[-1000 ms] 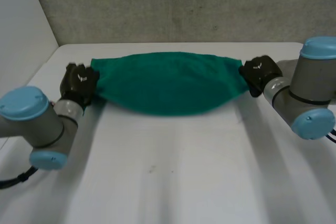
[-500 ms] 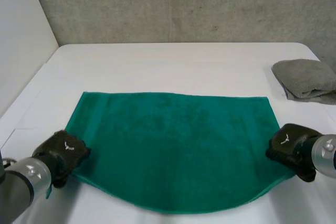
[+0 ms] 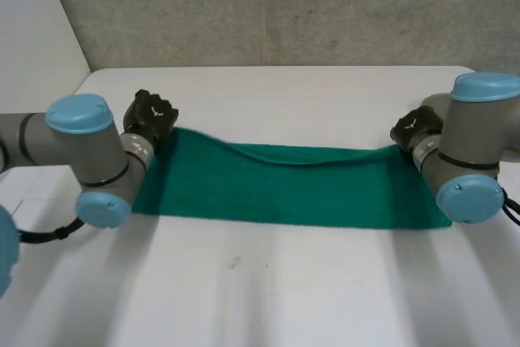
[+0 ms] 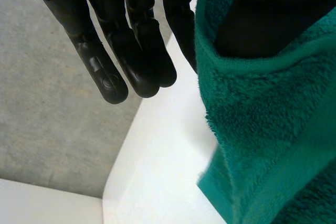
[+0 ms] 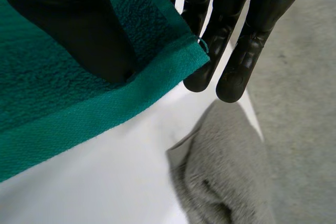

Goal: Fold the laundry.

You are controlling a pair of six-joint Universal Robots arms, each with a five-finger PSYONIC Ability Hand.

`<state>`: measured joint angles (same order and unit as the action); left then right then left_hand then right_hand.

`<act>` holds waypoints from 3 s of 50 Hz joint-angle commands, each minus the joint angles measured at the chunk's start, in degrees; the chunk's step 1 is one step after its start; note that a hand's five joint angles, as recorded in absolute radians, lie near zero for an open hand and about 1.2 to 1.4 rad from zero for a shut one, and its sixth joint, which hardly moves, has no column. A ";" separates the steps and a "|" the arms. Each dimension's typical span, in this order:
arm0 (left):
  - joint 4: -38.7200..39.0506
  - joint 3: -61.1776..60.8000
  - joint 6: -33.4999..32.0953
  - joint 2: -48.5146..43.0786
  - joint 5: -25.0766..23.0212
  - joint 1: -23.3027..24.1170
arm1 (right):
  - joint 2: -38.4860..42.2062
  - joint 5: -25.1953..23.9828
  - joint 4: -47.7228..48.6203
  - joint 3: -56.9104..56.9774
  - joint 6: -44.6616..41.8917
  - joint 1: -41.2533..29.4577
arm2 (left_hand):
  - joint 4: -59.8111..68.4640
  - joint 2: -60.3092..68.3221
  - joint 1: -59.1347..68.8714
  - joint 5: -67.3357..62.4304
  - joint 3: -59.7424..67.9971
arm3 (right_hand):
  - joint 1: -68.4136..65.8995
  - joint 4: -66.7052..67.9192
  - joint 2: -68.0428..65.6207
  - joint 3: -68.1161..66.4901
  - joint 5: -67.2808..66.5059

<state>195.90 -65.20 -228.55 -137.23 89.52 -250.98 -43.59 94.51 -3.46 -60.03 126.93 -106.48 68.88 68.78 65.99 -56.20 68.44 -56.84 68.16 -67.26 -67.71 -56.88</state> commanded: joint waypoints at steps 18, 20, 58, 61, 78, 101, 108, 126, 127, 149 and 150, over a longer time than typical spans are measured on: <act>16.09 -1.77 -0.05 -1.64 0.39 2.16 | -0.08 7.89 2.49 8.18 8.33 0.22 | -58.88 -58.78 -55.99 56.20 -58.44 | 46.84 -58.16 57.26 57.71 56.88; 16.44 -3.87 0.30 0.55 0.48 2.16 | -5.09 6.83 2.49 4.85 12.10 0.40 | -58.88 -58.78 -55.99 56.20 -58.44 | 46.84 -58.16 57.26 57.71 56.88; 10.29 -35.26 16.56 23.33 -3.48 -4.43 | -18.64 -22.44 15.14 -39.38 20.29 15.69 | -58.88 -58.78 -55.99 56.20 -58.44 | 23.42 -34.74 33.83 34.28 33.46; 10.29 -35.44 16.56 23.33 -3.48 -4.08 | -17.67 -22.61 16.11 -38.94 20.38 15.78 | -58.88 -58.78 -55.99 56.20 -58.44 | 18.69 -30.01 29.10 29.55 28.73; 10.20 -36.23 16.82 25.08 -3.04 -3.82 | -23.90 -21.21 17.08 -40.25 19.06 26.05 | -58.88 -58.78 -55.99 56.20 -58.44 | -23.16 11.84 -12.74 -12.29 -13.12; 10.29 -37.02 16.82 27.28 -2.95 -4.17 | -17.79 -22.35 19.10 -14.54 8.43 -15.72 | -58.88 -58.78 -55.99 56.20 -58.44 | -23.16 11.84 -12.74 -12.29 -13.12; 10.29 -37.11 16.82 27.19 -2.95 -3.82 | -3.36 -24.98 18.14 -3.87 6.93 -27.63 | -58.88 -58.78 -55.99 56.20 -58.44 | -23.16 11.84 -12.74 -12.29 -13.12; 10.73 -30.52 16.73 22.10 -2.69 5.05 | -12.39 -11.53 1.08 -16.15 29.16 -14.38 | -58.88 -58.78 -55.99 56.20 -58.44 | 46.84 -58.16 57.26 57.71 56.88; 10.73 -30.17 16.73 21.75 -2.69 5.58 | -13.09 -12.58 1.26 -18.09 29.25 -13.50 | -58.88 -58.78 -55.99 56.20 -58.44 | 46.84 -58.16 57.26 57.71 56.88; 10.20 -30.69 17.26 24.82 -0.41 6.56 | -11.26 -10.57 6.01 -8.72 29.25 -14.52 | -58.88 -58.78 -55.99 56.20 -58.44 | -23.16 11.84 -12.74 -12.29 -13.12; 10.20 -30.78 17.96 25.52 0.21 5.68 | -10.47 -10.92 5.92 -6.70 29.25 -16.54 | -58.88 -58.78 -55.99 56.20 -58.44 | -23.16 11.84 -12.74 -12.29 -13.12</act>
<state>206.25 -95.19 -211.78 -115.36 87.54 -243.16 -55.69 83.03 3.49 -80.33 156.14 -112.88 11.71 11.77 11.00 -3.04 12.17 -54.41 68.10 -67.10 -67.75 -56.38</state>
